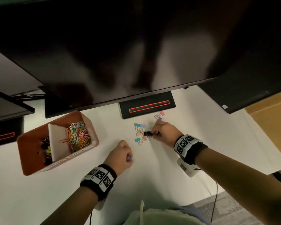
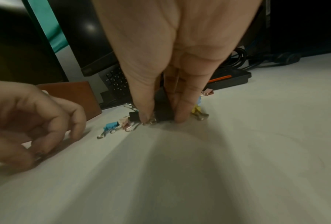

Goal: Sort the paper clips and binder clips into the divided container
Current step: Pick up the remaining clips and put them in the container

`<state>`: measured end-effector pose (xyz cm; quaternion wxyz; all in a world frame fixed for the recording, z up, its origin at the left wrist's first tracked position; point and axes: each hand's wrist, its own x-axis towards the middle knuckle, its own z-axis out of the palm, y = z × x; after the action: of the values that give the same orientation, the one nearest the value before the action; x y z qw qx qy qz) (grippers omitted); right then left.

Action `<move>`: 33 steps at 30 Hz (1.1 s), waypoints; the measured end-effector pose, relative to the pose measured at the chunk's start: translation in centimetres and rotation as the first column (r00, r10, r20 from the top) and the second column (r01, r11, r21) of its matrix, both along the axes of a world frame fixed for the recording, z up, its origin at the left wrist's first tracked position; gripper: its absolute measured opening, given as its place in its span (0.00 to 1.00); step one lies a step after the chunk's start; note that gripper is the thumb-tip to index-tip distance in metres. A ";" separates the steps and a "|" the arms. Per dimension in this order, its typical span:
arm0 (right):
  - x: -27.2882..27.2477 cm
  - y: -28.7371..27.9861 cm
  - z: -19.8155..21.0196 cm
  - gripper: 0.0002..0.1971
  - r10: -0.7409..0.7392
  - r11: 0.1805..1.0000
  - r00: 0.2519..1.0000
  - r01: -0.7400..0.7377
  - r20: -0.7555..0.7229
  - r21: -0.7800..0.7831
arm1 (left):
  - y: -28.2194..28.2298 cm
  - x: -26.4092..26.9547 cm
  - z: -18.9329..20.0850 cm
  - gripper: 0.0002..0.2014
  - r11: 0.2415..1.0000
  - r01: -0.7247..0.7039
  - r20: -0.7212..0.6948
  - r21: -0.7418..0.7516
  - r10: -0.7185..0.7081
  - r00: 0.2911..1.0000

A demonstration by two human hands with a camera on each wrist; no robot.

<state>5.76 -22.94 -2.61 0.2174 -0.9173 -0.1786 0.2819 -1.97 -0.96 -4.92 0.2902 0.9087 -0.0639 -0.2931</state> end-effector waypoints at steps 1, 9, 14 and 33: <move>0.0 -0.1 0.0 0.11 0.008 1.000 1.000 -0.008 -0.005 0.004 | -0.2 0.2 0.2 0.05 1.000 -0.016 0.020 -0.006 0.016 1.000; -0.2 -1.3 -0.1 0.08 0.077 0.997 0.997 -0.077 -0.004 0.029 | -2.9 2.3 0.5 0.18 0.991 -0.091 0.075 -0.101 0.099 0.992; -0.5 -2.1 -0.1 0.06 0.091 0.995 0.996 -0.091 0.002 0.033 | -3.3 2.9 -0.1 0.14 0.990 -0.142 0.072 -0.018 0.142 0.987; -1.4 9.2 4.7 0.05 0.287 0.878 0.922 -0.362 0.261 0.314 | 7.6 -2.9 9.1 0.07 0.888 -0.405 0.306 -0.218 0.456 0.836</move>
<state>4.39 -13.77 2.12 0.3094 -0.8435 -0.4001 0.1808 -4.89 6.66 4.13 0.3977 0.9135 0.0710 -0.0488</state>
